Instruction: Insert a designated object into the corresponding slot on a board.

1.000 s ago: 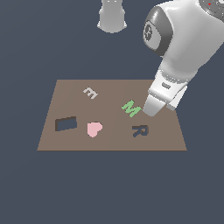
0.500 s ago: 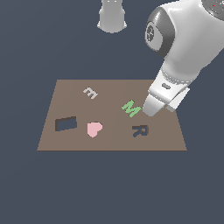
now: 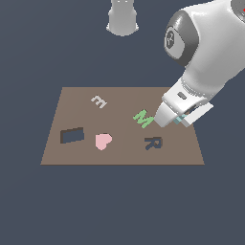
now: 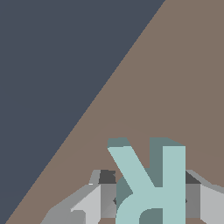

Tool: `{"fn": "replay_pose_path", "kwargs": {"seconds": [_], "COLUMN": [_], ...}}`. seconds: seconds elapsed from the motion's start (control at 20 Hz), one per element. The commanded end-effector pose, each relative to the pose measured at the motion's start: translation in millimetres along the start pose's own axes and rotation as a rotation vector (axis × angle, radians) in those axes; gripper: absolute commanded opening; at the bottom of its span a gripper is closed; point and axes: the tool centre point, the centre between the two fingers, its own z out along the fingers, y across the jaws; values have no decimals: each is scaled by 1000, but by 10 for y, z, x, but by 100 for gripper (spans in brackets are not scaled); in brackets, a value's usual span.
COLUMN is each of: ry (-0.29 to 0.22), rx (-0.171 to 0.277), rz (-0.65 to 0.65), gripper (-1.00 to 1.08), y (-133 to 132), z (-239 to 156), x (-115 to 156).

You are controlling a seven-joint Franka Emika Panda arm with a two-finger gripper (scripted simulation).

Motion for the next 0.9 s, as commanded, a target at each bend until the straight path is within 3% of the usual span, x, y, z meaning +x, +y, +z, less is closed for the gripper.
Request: {"fn": "replay_pose_path", "kwargs": {"seconds": [0.0, 0.85], "ry": [0, 1], "rx": [0, 0], "rz": [82, 803], "gripper": [-100, -100], "y": [14, 330], "z": [-5, -30], "x": [59, 468]}}
